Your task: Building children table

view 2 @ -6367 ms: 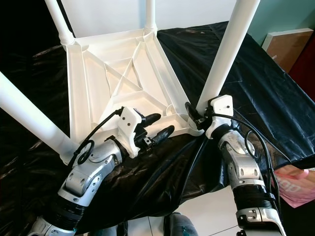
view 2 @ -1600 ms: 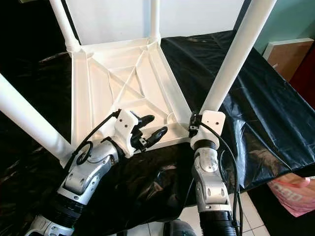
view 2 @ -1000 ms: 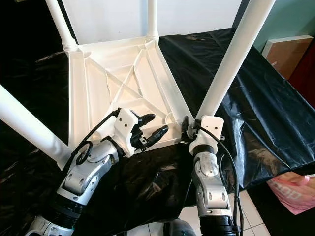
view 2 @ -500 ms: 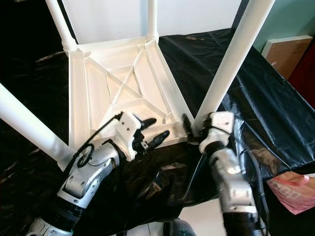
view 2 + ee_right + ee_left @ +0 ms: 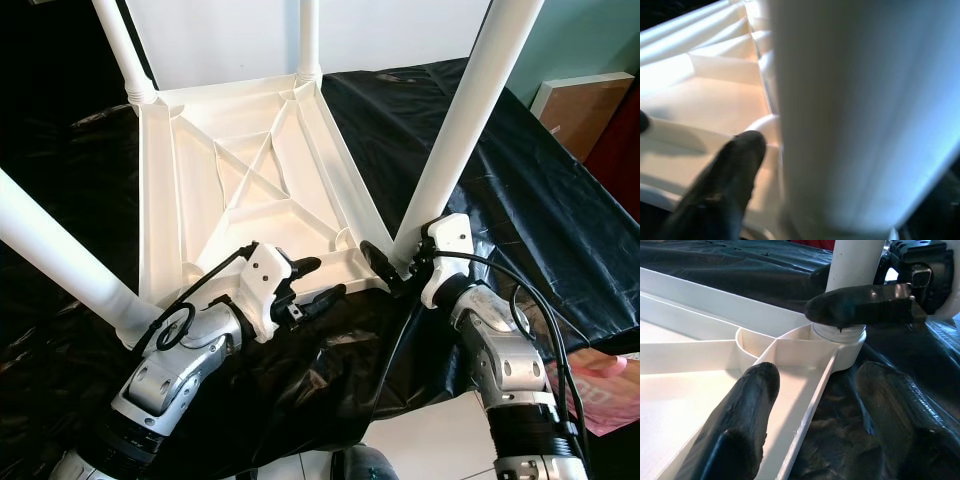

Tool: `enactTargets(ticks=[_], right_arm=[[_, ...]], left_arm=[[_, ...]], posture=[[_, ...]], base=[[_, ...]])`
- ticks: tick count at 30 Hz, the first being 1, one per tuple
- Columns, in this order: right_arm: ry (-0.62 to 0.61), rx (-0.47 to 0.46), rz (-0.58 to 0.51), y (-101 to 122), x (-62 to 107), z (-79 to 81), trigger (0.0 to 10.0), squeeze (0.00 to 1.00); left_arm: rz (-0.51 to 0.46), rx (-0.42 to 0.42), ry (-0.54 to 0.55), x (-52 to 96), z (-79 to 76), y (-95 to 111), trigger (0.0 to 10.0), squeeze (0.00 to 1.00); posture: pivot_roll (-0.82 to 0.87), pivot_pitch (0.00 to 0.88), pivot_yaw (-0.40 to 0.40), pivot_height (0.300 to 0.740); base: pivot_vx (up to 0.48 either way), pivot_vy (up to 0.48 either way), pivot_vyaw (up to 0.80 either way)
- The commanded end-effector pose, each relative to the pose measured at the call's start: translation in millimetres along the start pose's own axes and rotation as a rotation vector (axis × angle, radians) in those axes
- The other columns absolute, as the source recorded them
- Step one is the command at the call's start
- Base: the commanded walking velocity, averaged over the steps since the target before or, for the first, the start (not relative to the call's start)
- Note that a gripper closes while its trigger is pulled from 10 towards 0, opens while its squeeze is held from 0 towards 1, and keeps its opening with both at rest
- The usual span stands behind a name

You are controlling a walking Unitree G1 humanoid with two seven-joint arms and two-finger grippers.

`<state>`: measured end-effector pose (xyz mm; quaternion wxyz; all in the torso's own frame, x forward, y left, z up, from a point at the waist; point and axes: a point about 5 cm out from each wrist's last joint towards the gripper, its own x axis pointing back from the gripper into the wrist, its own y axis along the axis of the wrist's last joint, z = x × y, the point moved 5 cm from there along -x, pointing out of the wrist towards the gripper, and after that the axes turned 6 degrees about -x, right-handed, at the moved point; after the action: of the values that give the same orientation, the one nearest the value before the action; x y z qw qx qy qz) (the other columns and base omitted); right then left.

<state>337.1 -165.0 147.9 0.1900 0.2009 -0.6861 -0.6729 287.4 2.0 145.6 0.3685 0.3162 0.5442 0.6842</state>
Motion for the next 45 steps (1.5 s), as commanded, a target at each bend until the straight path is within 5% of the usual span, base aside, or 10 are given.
enactTargets(ticks=[1,2,10,11,14,15,28,45], right_arm=[[0.015,0.008,0.014,-3,-0.6,1.7,3.6,0.0],[0.013,0.006,0.012,-3,-0.6,-0.2,0.0,0.0],[-0.028,-0.004,0.041,-14,4.0,-9.4,0.0,0.0],[-0.051,-0.004,0.048,-17,5.2,-11.8,4.3,0.0],[-0.072,-0.004,0.053,-20,6.1,-13.7,4.3,0.0],[-0.14,0.008,0.061,-23,7.8,-19.7,10.0,0.0],[-0.418,-0.087,0.091,-38,7.4,-26.8,10.0,0.0],[-0.681,-0.271,0.004,-40,-6.6,11.6,10.0,0.0]], left_arm=[[-0.004,-0.003,-0.129,0.1,-15.9,1,10.0,0.0],[-0.003,-0.004,-0.128,0.0,-15.8,0,10.0,0.0],[0.002,-0.012,-0.138,-1.5,-18.1,0,10.0,0.0],[0.002,-0.014,-0.137,-1.6,-17.3,0,10.0,0.0],[0.003,-0.014,-0.136,-1.6,-16.4,0,10.0,0.0],[0.002,-0.017,-0.133,-1.8,-15.2,0,10.0,0.0],[-0.005,-0.031,-0.136,-5.2,-15.0,2,10.0,0.0],[-0.028,-0.013,-0.136,-5.1,-13.0,7,10.0,0.0]], posture=[[0.01,0.122,-0.059,0.74],[0.01,0.116,-0.062,0.74],[0.01,0.106,-0.063,0.74],[0.01,0.105,-0.063,0.74],[0.01,0.105,-0.062,0.74],[0.0,0.104,-0.059,0.74],[-0.01,0.095,-0.055,0.74],[0.0,0.096,-0.057,0.74]], base=[[0.0,0.0,0.0],[0.0,0.0,0.0],[0.0,0.0,0.0],[0.0,0.0,0.0],[0.0,0.0,0.0],[0.0,0.0,0.0],[0.0,0.0,0.0],[0.0,0.0,0.0]])
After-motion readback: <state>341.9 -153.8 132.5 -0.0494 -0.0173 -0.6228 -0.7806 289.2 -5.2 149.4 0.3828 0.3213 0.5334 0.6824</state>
